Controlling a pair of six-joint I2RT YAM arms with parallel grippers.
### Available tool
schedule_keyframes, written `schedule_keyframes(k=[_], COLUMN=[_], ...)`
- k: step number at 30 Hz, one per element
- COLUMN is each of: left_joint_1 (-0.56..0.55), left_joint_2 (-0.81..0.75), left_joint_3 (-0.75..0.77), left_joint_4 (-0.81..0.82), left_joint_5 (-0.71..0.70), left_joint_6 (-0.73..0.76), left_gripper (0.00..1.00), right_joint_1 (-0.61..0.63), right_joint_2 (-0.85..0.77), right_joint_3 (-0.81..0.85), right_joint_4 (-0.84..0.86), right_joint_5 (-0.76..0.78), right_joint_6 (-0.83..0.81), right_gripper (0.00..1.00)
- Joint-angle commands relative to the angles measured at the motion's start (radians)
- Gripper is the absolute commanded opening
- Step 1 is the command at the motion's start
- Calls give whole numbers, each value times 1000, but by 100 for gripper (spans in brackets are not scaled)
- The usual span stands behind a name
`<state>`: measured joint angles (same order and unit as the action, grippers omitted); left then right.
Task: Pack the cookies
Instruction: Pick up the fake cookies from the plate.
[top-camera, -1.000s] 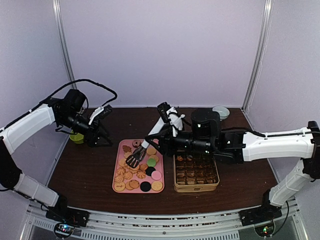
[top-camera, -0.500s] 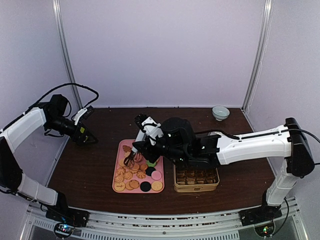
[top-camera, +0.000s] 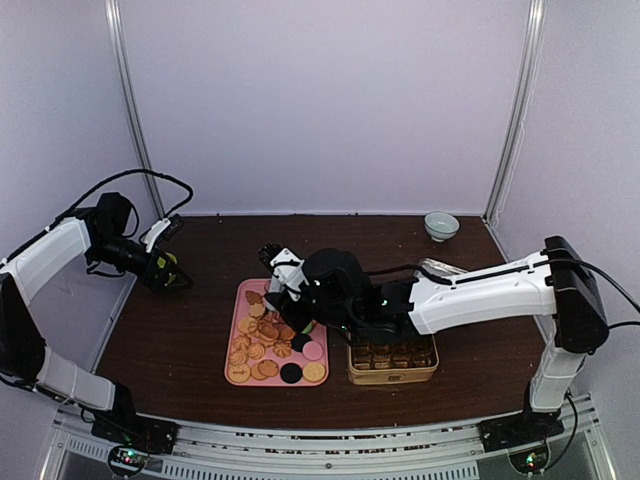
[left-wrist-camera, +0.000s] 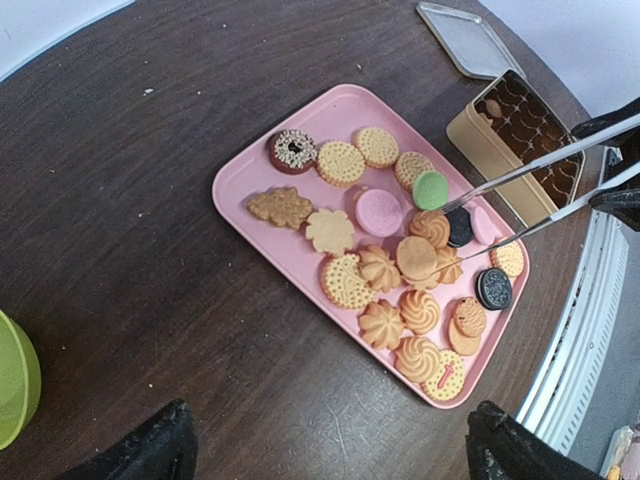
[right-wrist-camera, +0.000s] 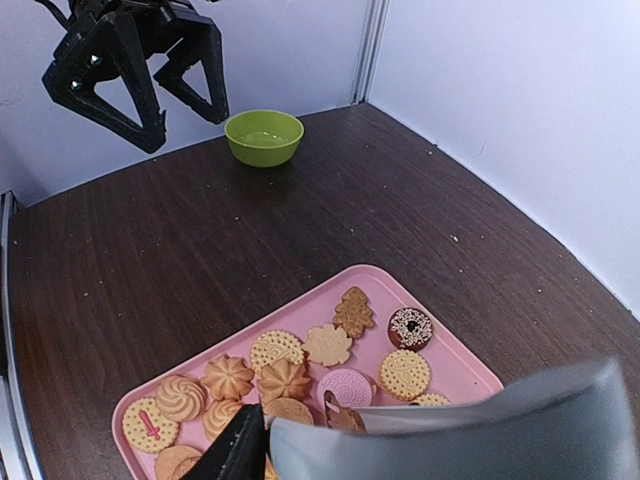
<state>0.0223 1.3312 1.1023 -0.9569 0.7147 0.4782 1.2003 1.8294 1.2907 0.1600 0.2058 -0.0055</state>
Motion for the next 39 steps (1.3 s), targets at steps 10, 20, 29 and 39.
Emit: schedule_keyframes(k=[10, 20, 29, 39], left_joint_1=[16, 17, 18, 18], left_joint_2=[26, 44, 43, 46], left_joint_3=[17, 49, 51, 37], left_joint_4=[36, 18, 1, -23], left_joint_5=[-6, -9, 11, 22], left_joint_6=[-24, -28, -23, -8], left_gripper=[97, 97, 95, 91], right_joint_1=[6, 5, 6, 3], right_joint_2=[45, 55, 46, -11], right_joint_3=[38, 12, 11, 79], right_joint_4=[56, 71, 60, -13], right_joint_5=[-15, -25, -16, -6], right_joint_6=[3, -1, -8, 17], right_gripper=[44, 44, 38, 26])
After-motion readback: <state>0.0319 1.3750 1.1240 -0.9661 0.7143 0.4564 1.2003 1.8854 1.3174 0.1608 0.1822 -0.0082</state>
